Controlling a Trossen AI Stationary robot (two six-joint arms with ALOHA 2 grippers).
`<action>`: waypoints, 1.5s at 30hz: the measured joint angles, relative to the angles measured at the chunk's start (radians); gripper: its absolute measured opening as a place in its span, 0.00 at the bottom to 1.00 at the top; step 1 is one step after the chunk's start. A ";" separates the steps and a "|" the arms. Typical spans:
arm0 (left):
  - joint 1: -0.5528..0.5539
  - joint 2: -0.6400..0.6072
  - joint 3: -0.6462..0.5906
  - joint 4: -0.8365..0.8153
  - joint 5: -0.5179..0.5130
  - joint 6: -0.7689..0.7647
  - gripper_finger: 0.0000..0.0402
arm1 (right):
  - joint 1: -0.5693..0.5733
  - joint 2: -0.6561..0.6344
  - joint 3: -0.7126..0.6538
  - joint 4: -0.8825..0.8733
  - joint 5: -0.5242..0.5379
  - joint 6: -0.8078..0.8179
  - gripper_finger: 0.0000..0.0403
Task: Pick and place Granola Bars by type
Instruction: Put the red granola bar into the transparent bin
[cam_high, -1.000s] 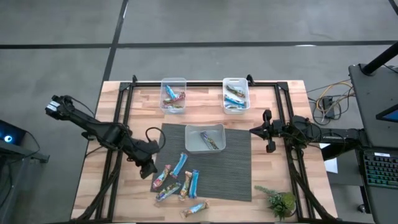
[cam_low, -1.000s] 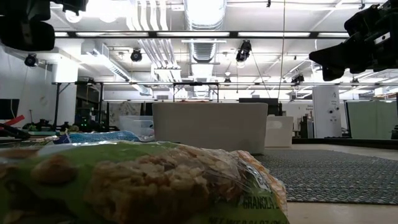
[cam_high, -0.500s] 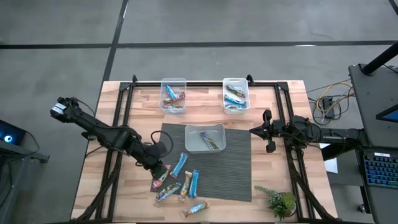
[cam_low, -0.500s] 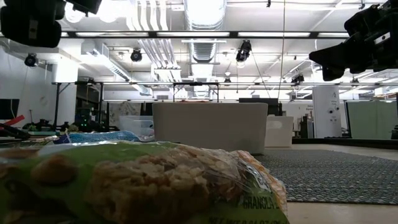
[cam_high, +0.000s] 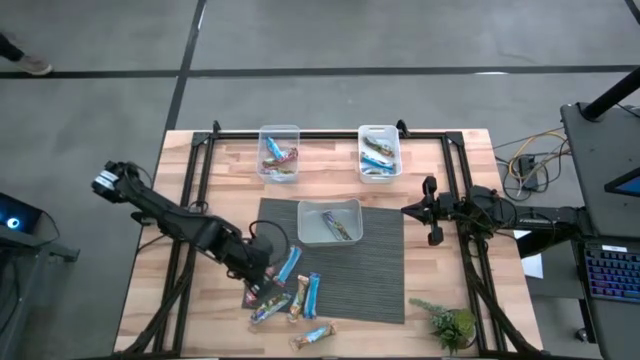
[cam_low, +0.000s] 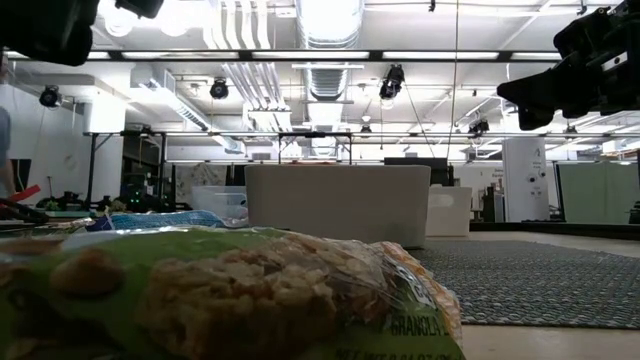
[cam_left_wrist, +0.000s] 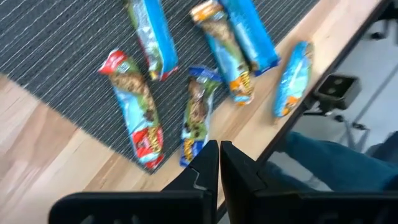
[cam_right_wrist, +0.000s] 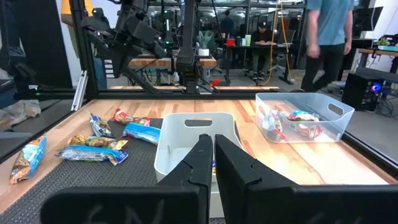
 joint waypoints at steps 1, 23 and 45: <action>-0.005 0.011 0.012 -0.016 0.000 -0.002 0.00 | 0.000 0.000 0.000 0.000 0.000 0.000 0.02; -0.073 0.267 0.160 -0.155 -0.043 -0.034 0.00 | 0.000 0.000 0.000 0.000 0.000 0.000 0.02; -0.074 0.279 0.134 -0.162 -0.058 -0.030 0.33 | 0.000 0.000 0.000 0.000 0.000 0.000 0.02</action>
